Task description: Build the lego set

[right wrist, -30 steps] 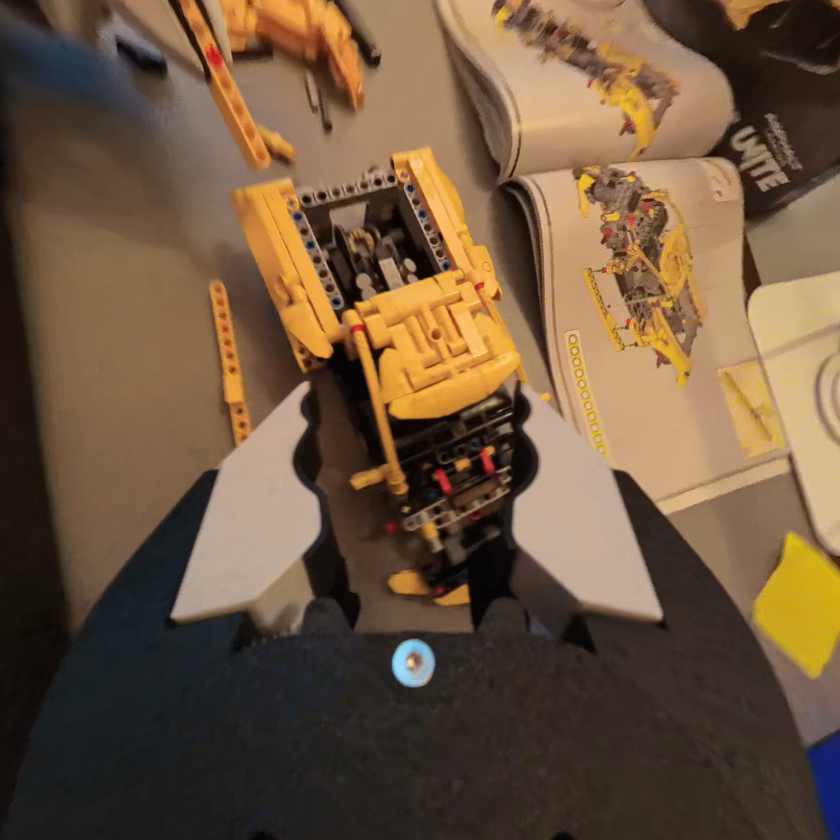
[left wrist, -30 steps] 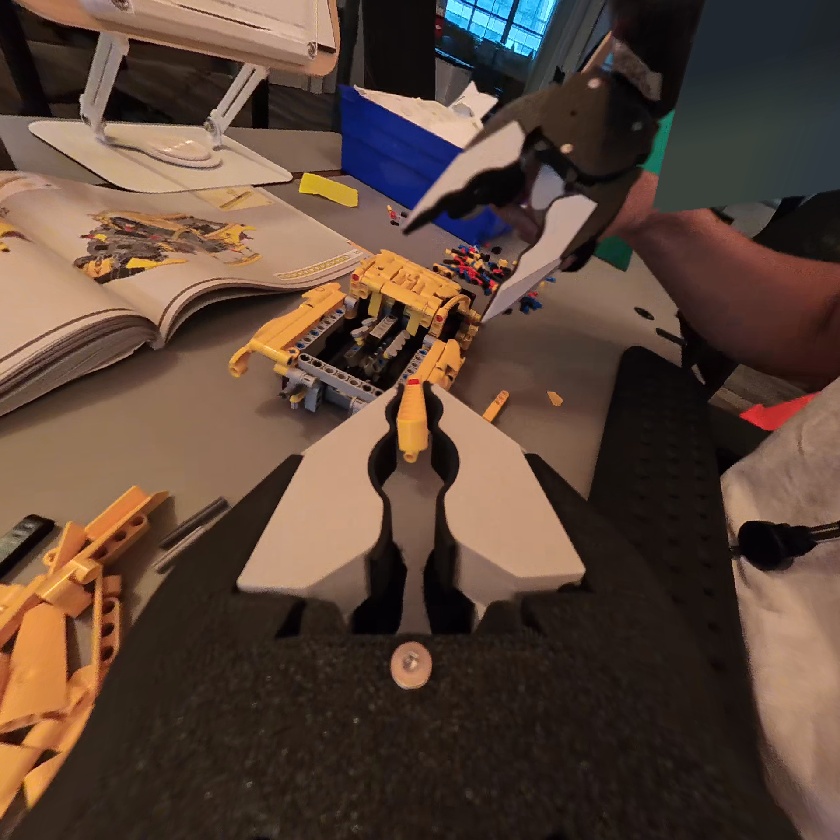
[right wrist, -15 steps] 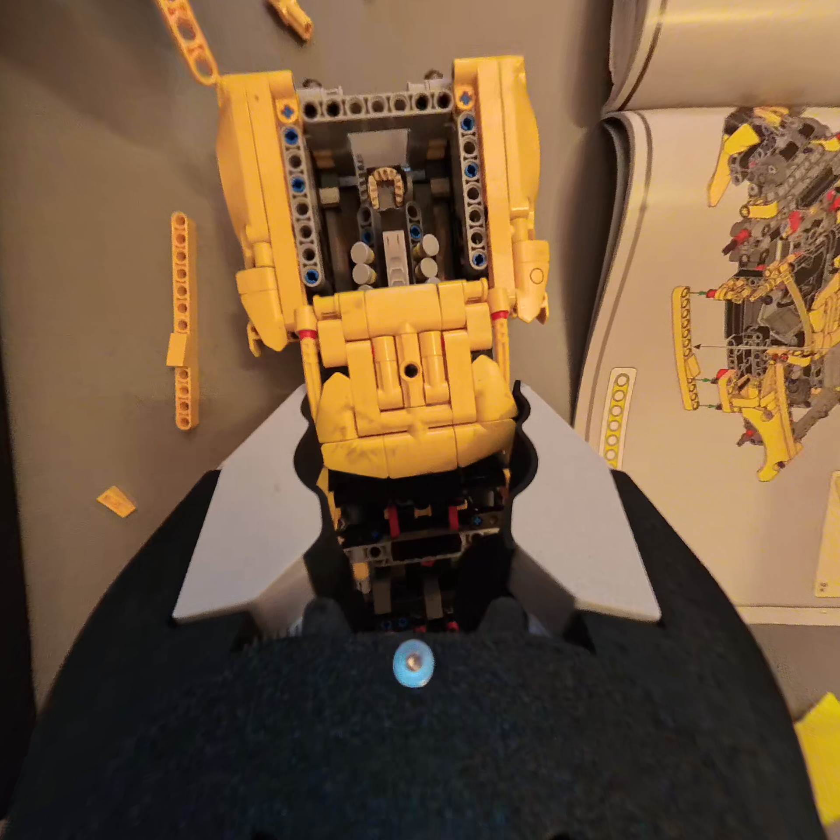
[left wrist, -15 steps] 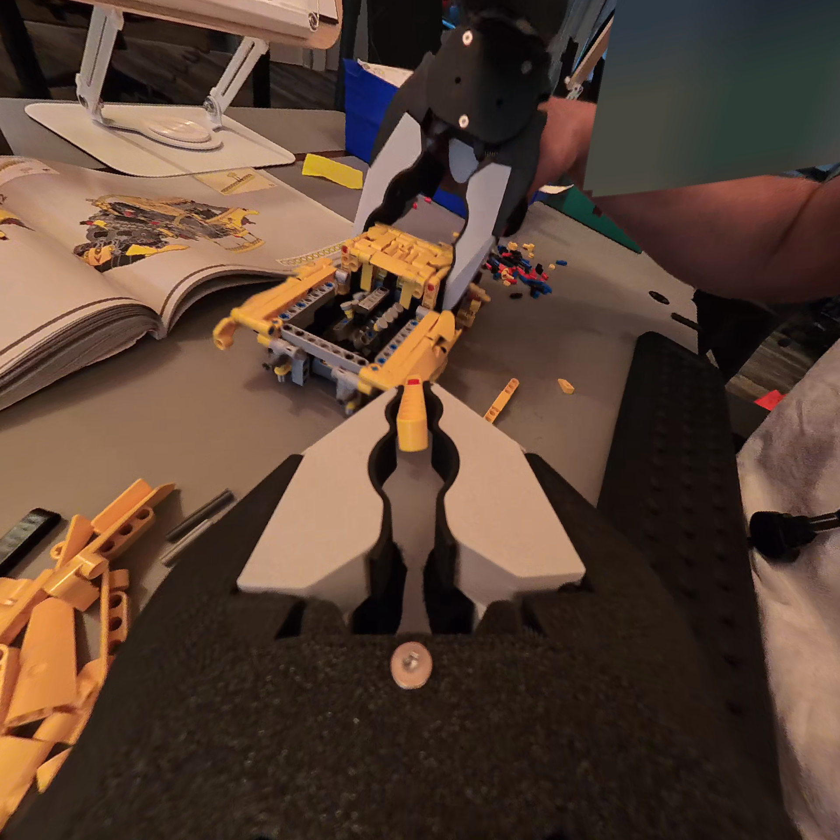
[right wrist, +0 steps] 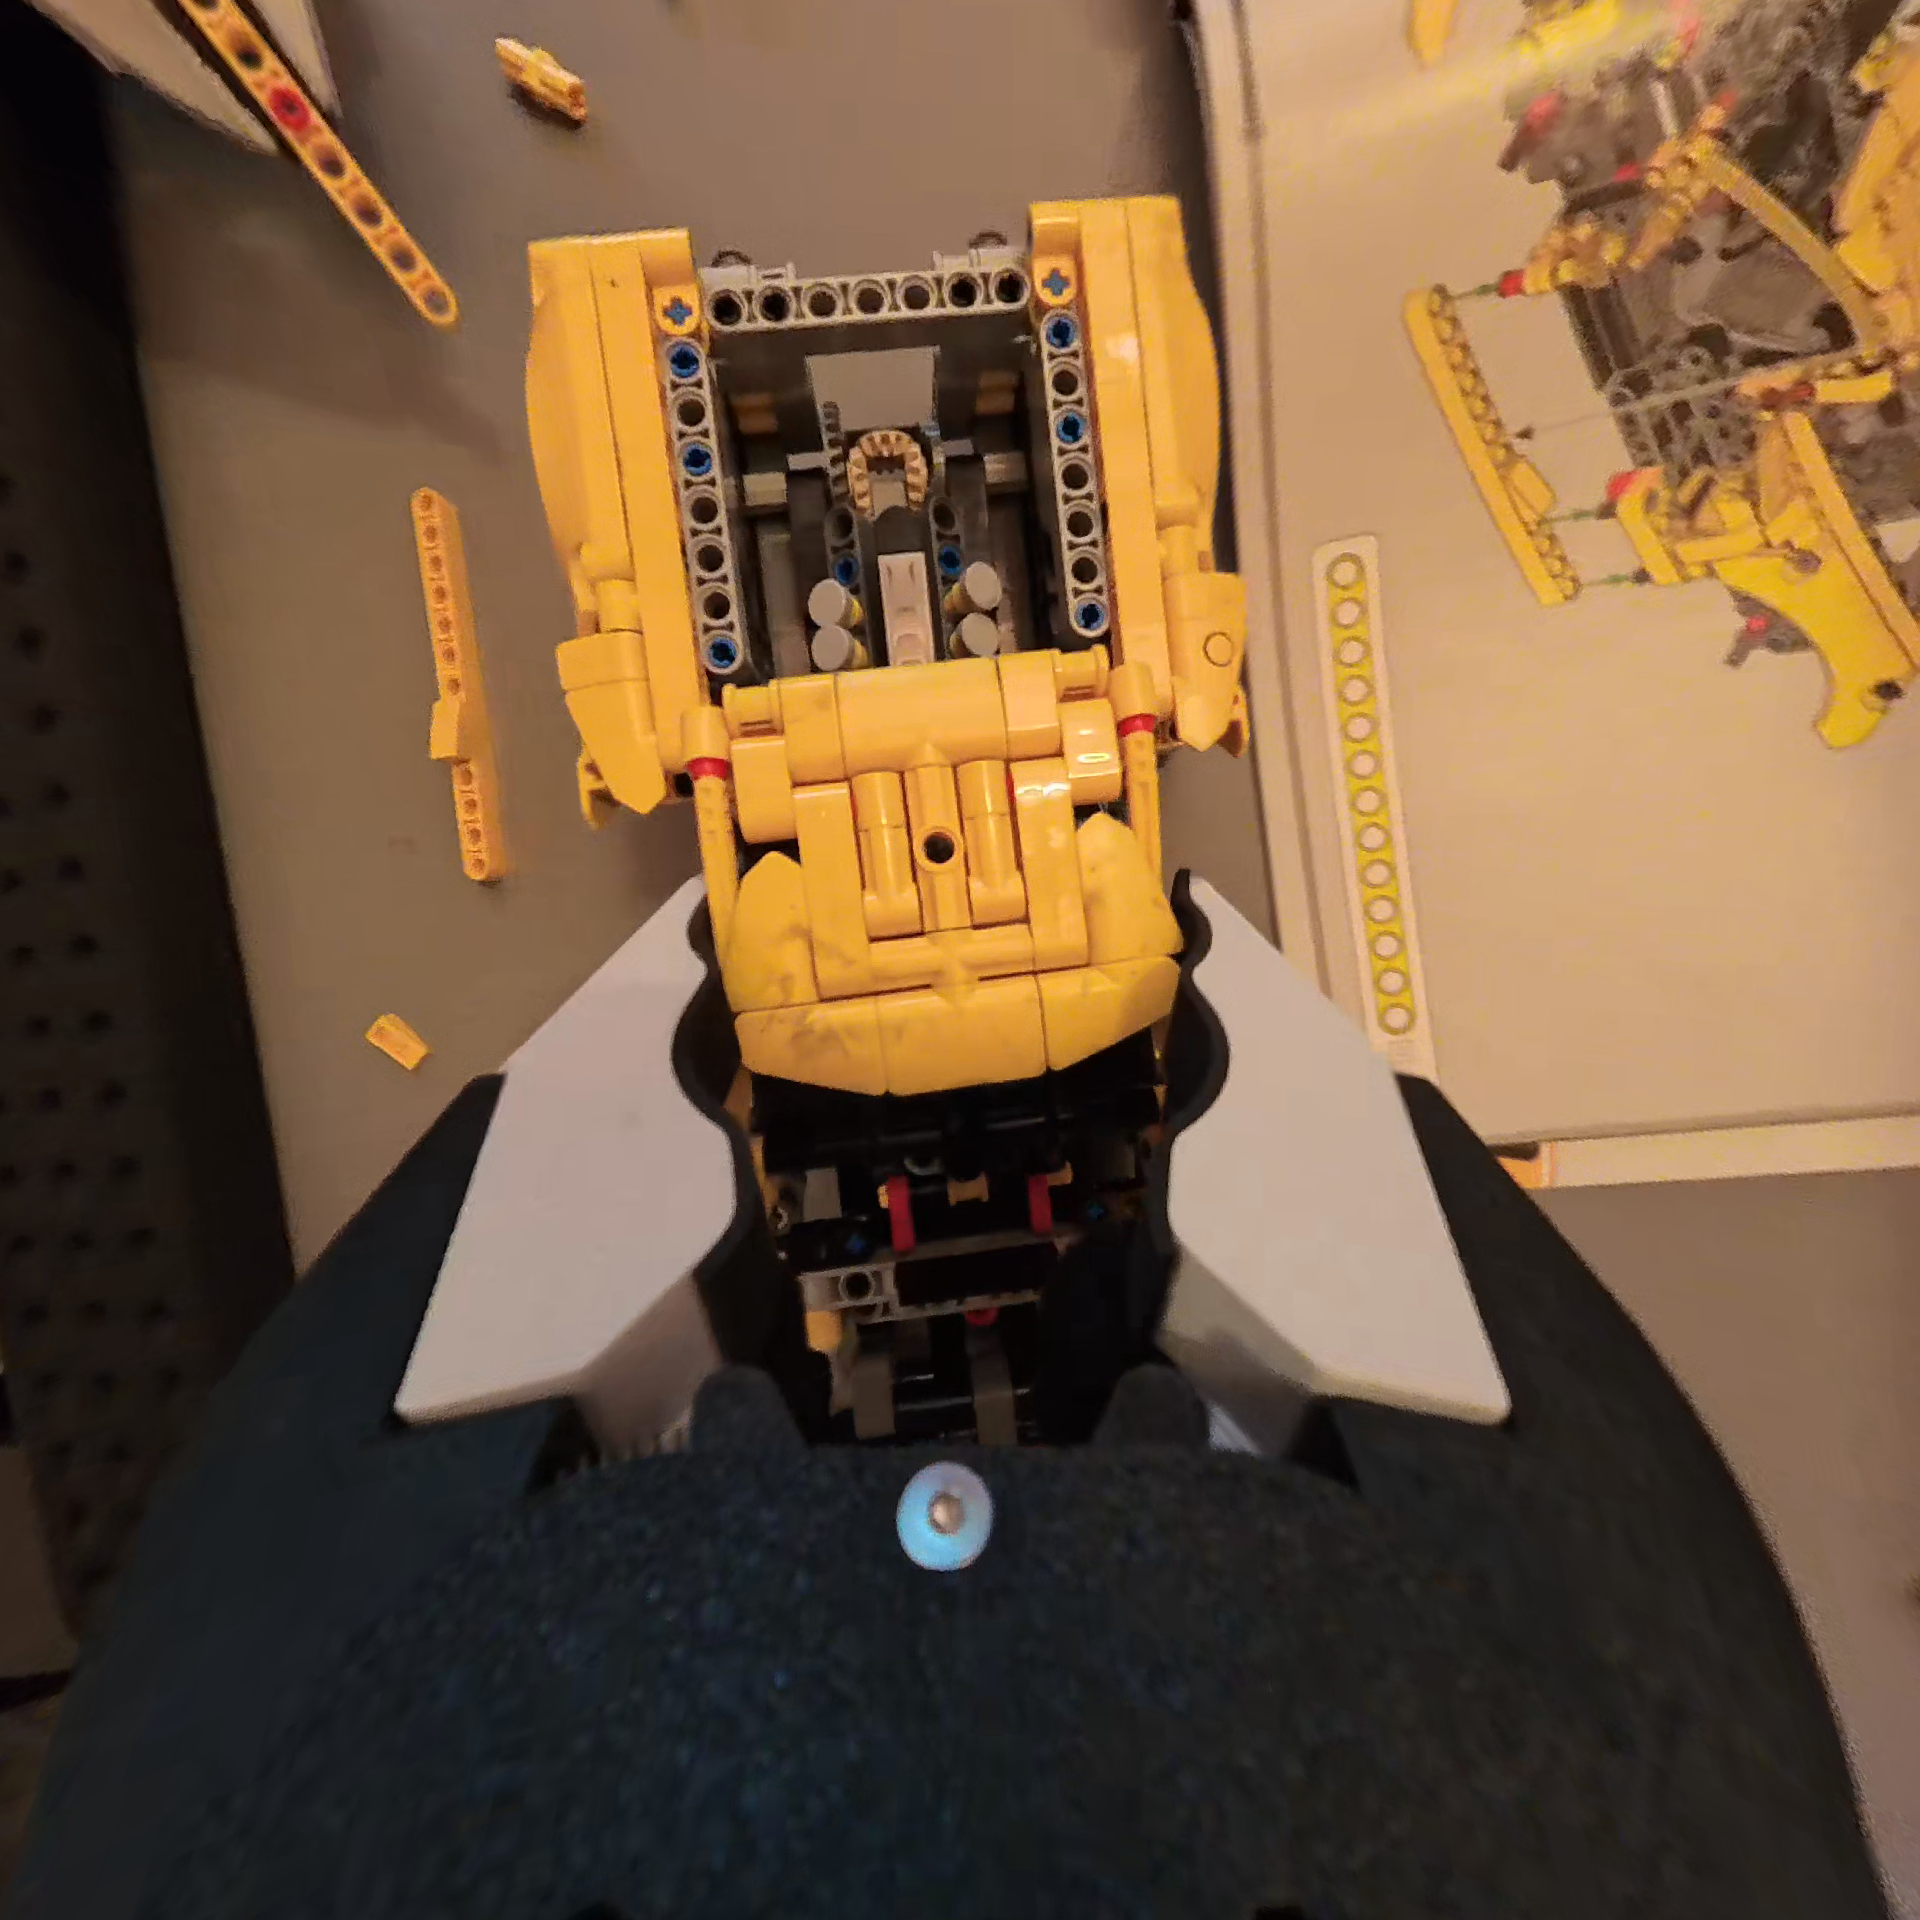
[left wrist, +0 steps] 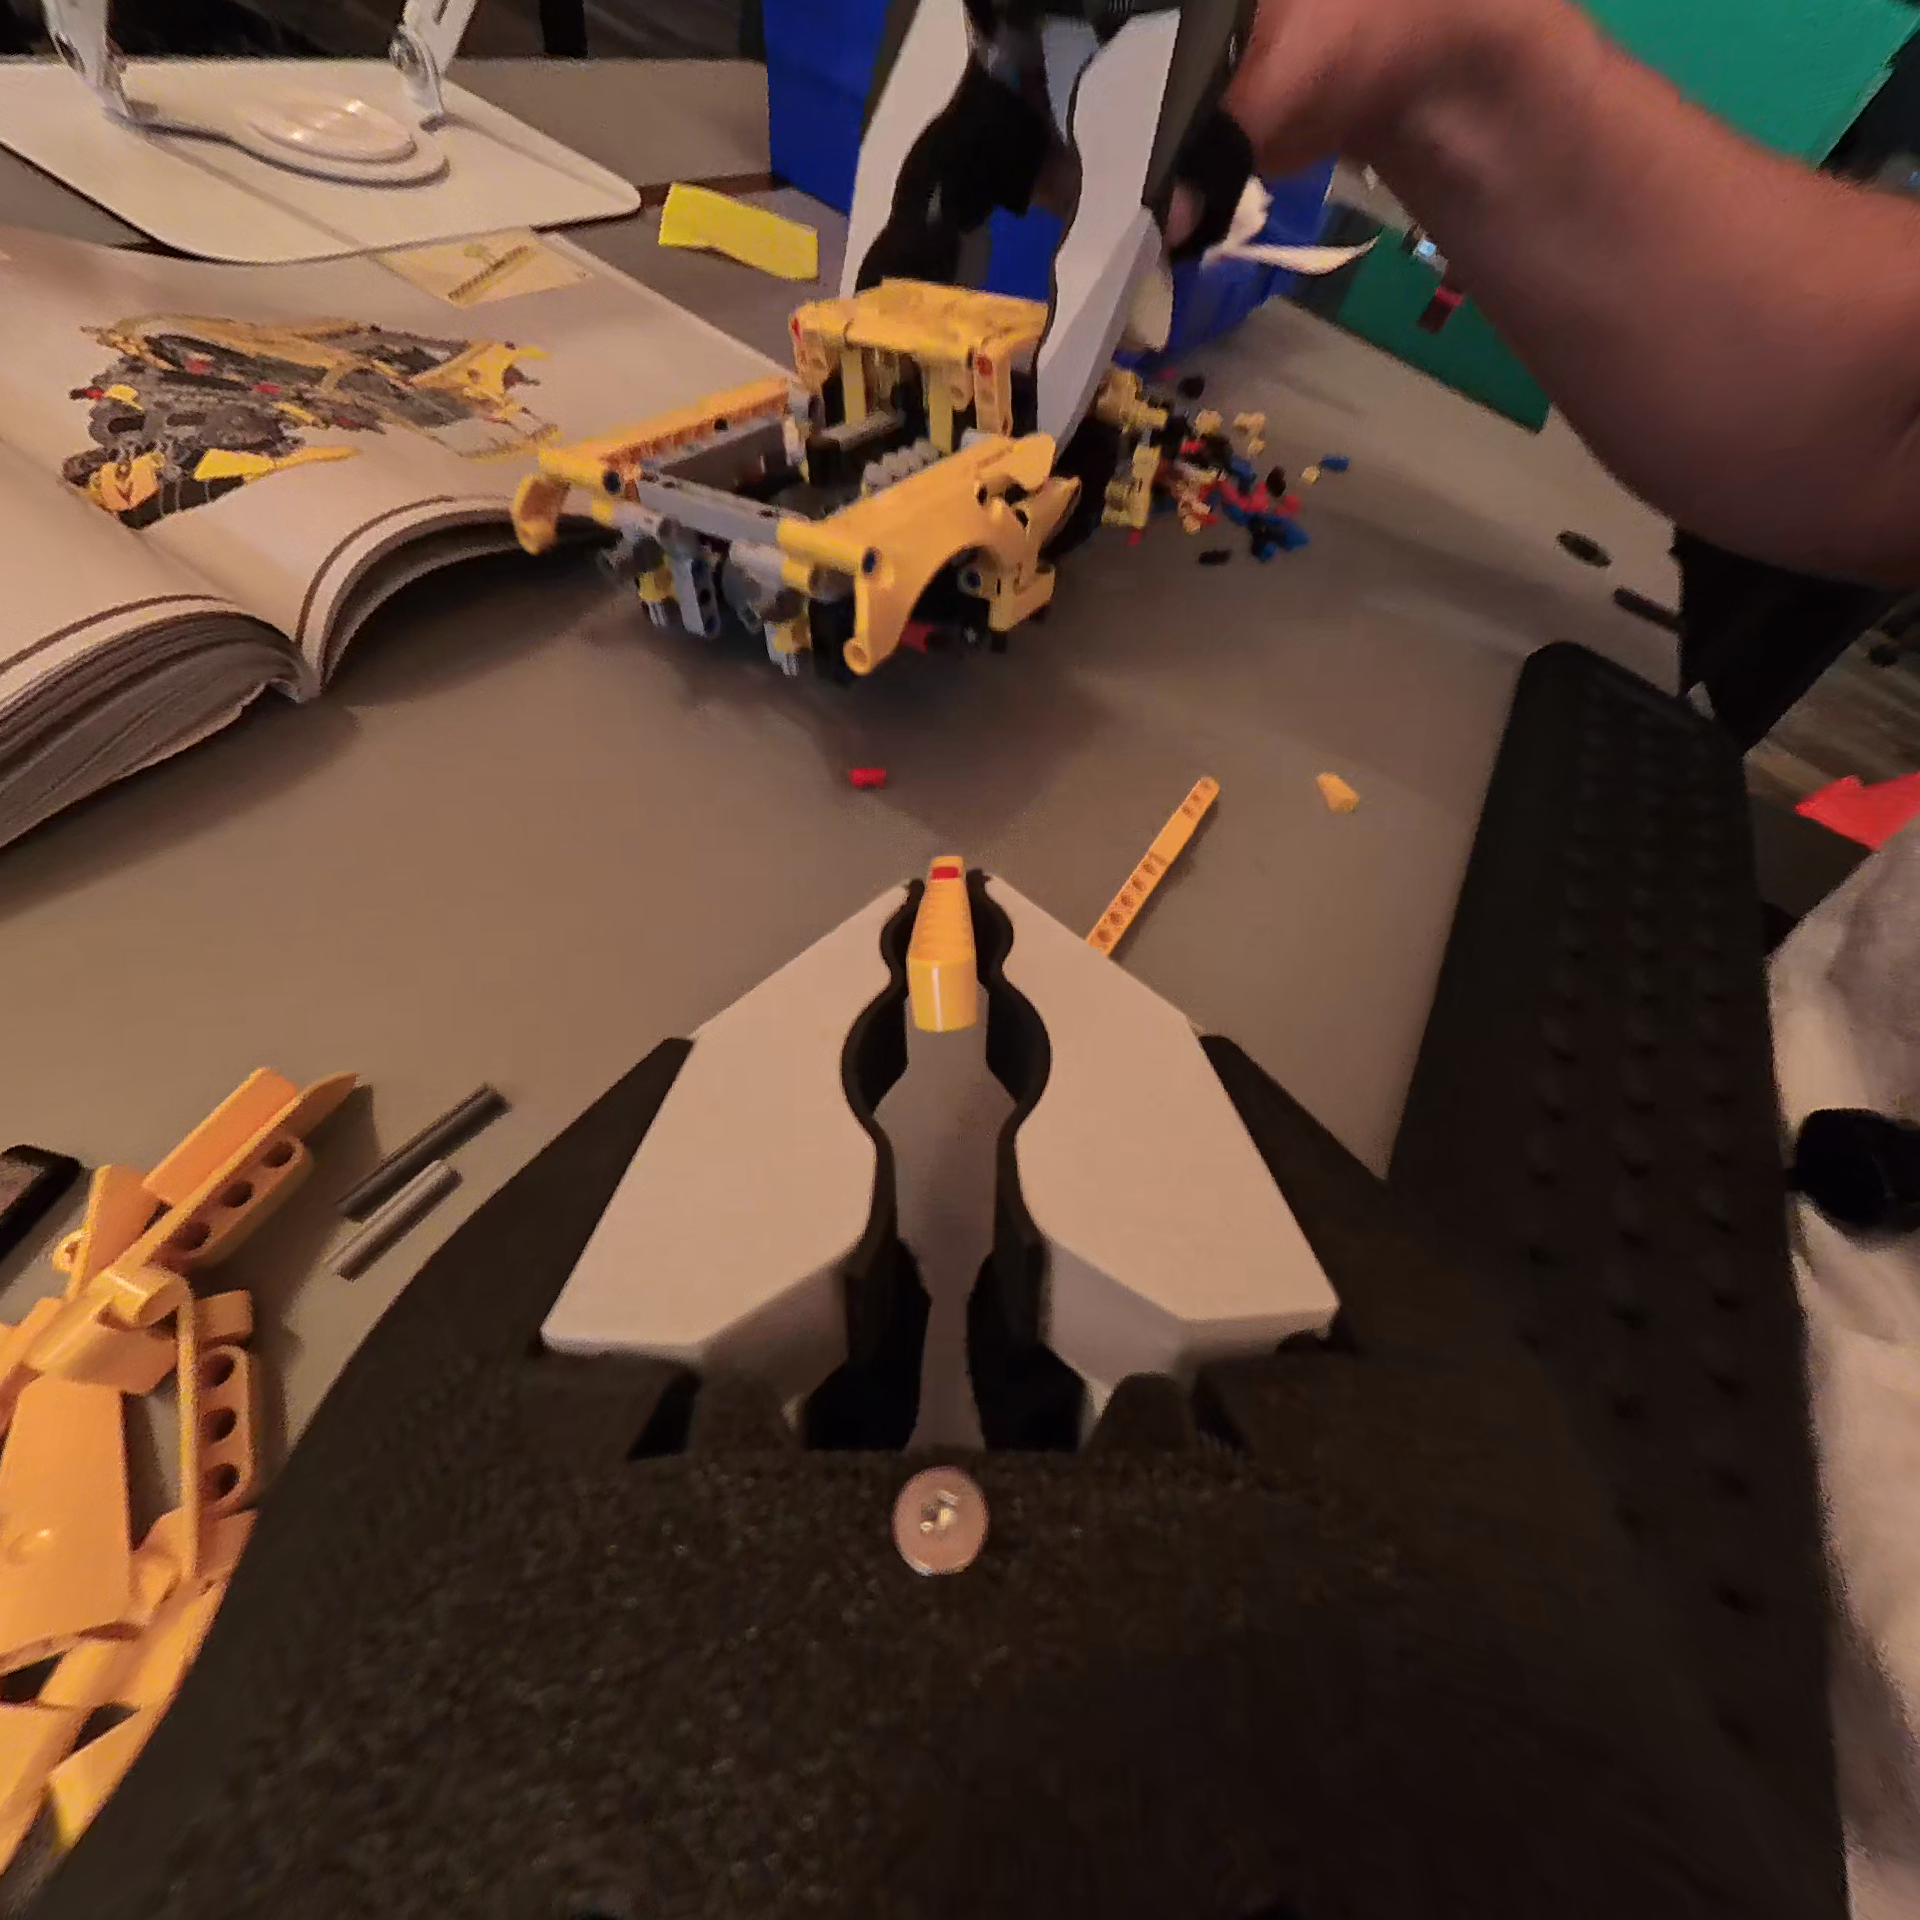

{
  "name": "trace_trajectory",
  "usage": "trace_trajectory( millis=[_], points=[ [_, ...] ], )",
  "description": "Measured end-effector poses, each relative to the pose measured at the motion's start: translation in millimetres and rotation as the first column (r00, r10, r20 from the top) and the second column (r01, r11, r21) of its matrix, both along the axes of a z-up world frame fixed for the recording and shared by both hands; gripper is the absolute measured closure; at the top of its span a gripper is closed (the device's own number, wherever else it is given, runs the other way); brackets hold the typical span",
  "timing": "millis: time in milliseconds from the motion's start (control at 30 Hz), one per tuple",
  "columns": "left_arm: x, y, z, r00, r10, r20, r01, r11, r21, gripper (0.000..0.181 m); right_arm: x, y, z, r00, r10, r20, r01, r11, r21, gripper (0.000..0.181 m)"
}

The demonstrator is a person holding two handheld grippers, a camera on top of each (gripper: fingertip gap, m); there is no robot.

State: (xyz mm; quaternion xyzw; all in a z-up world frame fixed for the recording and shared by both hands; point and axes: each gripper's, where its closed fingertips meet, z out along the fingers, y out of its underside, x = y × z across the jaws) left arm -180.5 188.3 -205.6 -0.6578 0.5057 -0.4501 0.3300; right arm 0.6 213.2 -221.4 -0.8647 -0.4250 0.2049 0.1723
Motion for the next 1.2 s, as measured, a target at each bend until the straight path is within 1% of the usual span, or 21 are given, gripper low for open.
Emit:
trace_trajectory(
  millis=[133, 233, 300, 400, 567, 667, 733, 767, 833, 900, 933, 967, 1033, 1067, 1100, 1167, 1200],
  points=[
    [1, 1, -9, 0.999, 0.014, -0.052, -0.012, 0.999, 0.031, 0.174, 3, 6, -2, 1.000, -0.009, 0.029, 0.009, 1.000, 0.017, 0.100],
    [1, 2, -9, 0.998, 0.021, -0.052, -0.020, 0.999, 0.027, 0.174, 1, 3, -11, 0.985, 0.022, 0.171, -0.038, 0.995, 0.090, 0.100],
    [0, 3, -8, 0.999, 0.025, -0.045, -0.024, 0.999, 0.023, 0.174, 1, 2, -15, 0.965, 0.016, 0.261, -0.058, 0.986, 0.154, 0.100],
    [1, 3, -6, 0.999, 0.022, -0.031, -0.022, 1.000, 0.012, 0.174, -4, -6, -15, 0.971, -0.019, 0.240, -0.021, 0.986, 0.163, 0.100],
    [0, 4, -6, 0.999, 0.028, -0.031, -0.028, 1.000, 0.013, 0.174, -8, -3, -11, 0.975, -0.065, 0.213, 0.011, 0.970, 0.243, 0.096],
    [-2, 10, -4, 0.998, 0.060, -0.023, -0.060, 0.998, 0.006, 0.174, 0, -6, 2, 0.976, -0.088, 0.197, 0.027, 0.957, 0.289, 0.085],
    [-5, 17, -1, 0.995, 0.095, -0.001, -0.095, 0.995, -0.016, 0.174, 10, -8, 18, 0.961, -0.158, 0.226, 0.079, 0.943, 0.324, 0.083],
    [-8, 21, 1, 0.993, 0.117, 0.014, -0.117, 0.993, -0.030, 0.174, 3, -11, 29, 0.961, -0.184, 0.208, 0.102, 0.931, 0.350, 0.086],
    [-12, 29, 5, 0.987, 0.157, 0.044, -0.154, 0.985, -0.071, 0.174, -35, -23, 43, 0.975, -0.210, 0.074, 0.166, 0.906, 0.389, 0.099],
    [-16, 35, 9, 0.980, 0.186, 0.075, -0.176, 0.977, -0.121, 0.174, -81, -37, 37, 0.956, -0.287, -0.059, 0.289, 0.890, 0.353, 0.092],
    [-18, 37, 11, 0.976, 0.199, 0.089, -0.185, 0.973, -0.138, 0.174, -101, -40, 31, 0.928, -0.352, -0.120, 0.372, 0.866, 0.334, 0.092],
    [-19, 39, 13, 0.973, 0.208, 0.102, -0.192, 0.970, -0.150, 0.174, -114, -41, 24, 0.891, -0.422, -0.165, 0.453, 0.831, 0.323, 0.089],
    [-21, 40, 17, 0.969, 0.214, 0.123, -0.193, 0.967, -0.166, 0.174, -135, -40, 14, 0.811, -0.523, -0.263, 0.583, 0.764, 0.276, 0.088],
    [-20, 39, 19, 0.968, 0.211, 0.133, -0.187, 0.967, -0.173, 0.174, -145, -40, 6, 0.779, -0.559, -0.284, 0.622, 0.744, 0.242, 0.087],
    [-20, 38, 20, 0.968, 0.207, 0.141, -0.181, 0.968, -0.176, 0.174, -155, -41, -3, 0.771, -0.571, -0.281, 0.630, 0.747, 0.211, 0.083],
    [-19, 35, 22, 0.969, 0.197, 0.148, -0.171, 0.970, -0.173, 0.174, -152, -37, -25, 0.756, -0.632, -0.169, 0.654, 0.719, 0.234, 0.082],
    [-19, 35, 22, 0.970, 0.195, 0.149, -0.169, 0.971, -0.170, 0.174, -151, -34, -31, 0.749, -0.648, -0.138, 0.660, 0.711, 0.241, 0.079]
  ],
)
